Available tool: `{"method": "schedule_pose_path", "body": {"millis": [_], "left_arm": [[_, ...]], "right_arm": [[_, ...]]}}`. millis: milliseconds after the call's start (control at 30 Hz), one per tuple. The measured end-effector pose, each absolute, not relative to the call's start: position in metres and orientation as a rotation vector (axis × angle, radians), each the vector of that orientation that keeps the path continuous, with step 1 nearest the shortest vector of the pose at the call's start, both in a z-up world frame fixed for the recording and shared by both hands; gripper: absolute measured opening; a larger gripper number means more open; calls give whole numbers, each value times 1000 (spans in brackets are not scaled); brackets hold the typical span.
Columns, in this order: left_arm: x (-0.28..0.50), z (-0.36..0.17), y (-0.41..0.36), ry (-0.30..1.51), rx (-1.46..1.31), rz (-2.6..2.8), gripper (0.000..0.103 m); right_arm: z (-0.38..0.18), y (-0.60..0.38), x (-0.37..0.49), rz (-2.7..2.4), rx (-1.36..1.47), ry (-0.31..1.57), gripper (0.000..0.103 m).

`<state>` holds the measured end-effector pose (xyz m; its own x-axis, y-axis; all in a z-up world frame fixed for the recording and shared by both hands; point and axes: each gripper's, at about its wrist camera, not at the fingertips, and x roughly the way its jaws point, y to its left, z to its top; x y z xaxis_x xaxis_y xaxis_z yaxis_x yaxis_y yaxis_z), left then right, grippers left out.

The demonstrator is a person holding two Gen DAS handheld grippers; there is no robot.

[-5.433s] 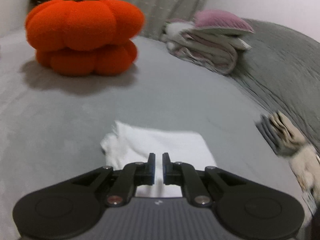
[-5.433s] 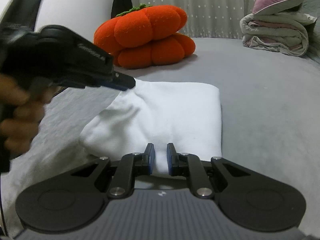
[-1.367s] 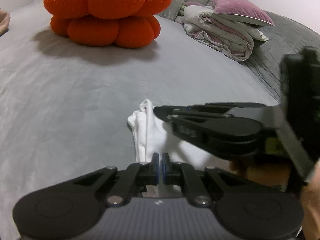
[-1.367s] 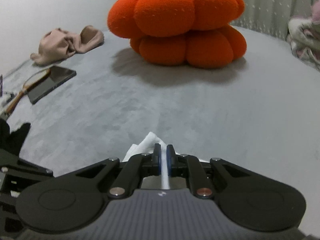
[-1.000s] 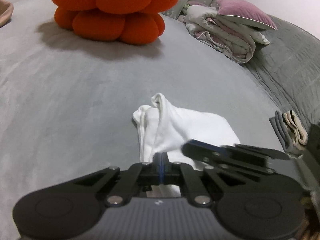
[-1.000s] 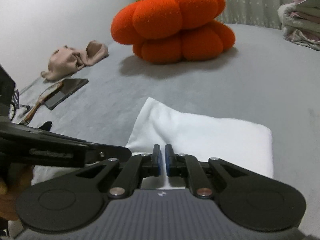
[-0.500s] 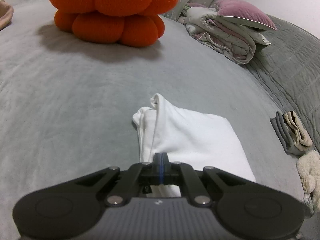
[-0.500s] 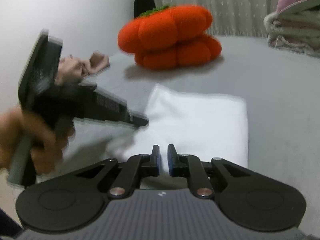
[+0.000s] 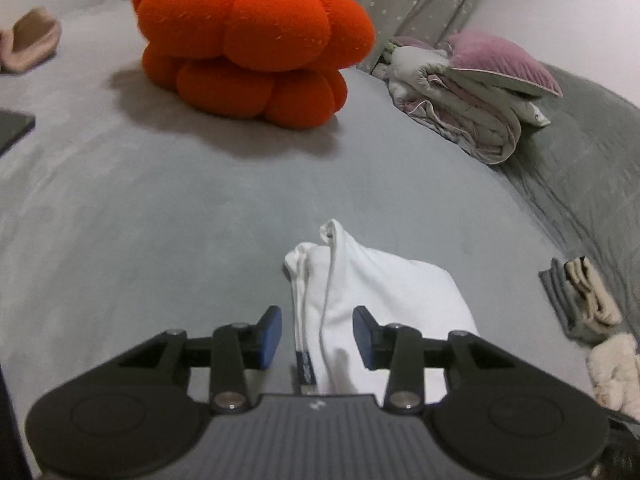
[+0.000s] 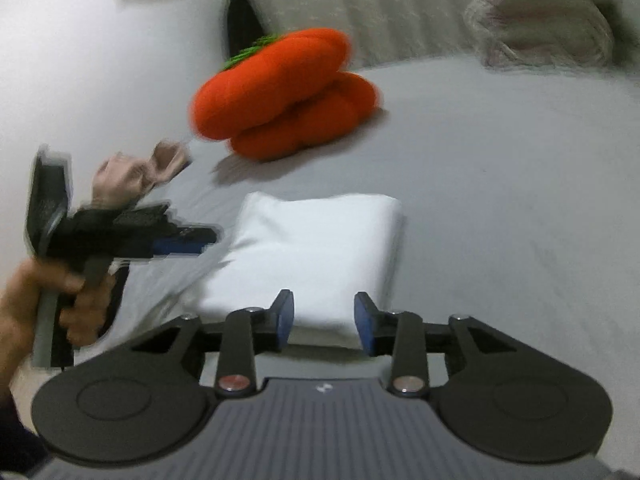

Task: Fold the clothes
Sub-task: 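Grasp the folded white shirt edge with the left gripper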

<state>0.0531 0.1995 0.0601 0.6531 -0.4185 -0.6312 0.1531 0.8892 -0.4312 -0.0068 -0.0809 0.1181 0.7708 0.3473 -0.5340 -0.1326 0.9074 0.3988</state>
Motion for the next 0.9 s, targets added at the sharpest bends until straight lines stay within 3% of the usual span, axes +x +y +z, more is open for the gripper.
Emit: {"method": "schedule_pose_path", "body": {"millis": [167, 300, 467, 900], "left_arm": [[49, 52, 191, 840, -382, -342, 44], [50, 43, 182, 874, -407, -326, 32], [52, 38, 179, 878, -367, -308, 26], [52, 40, 169, 875, -290, -287, 26]], "right_arm": [[97, -112, 1, 285, 653, 686, 49], [80, -116, 8, 295, 806, 719, 53], [66, -110, 20, 286, 902, 743, 55], [58, -110, 21, 269, 936, 732, 54]]}}
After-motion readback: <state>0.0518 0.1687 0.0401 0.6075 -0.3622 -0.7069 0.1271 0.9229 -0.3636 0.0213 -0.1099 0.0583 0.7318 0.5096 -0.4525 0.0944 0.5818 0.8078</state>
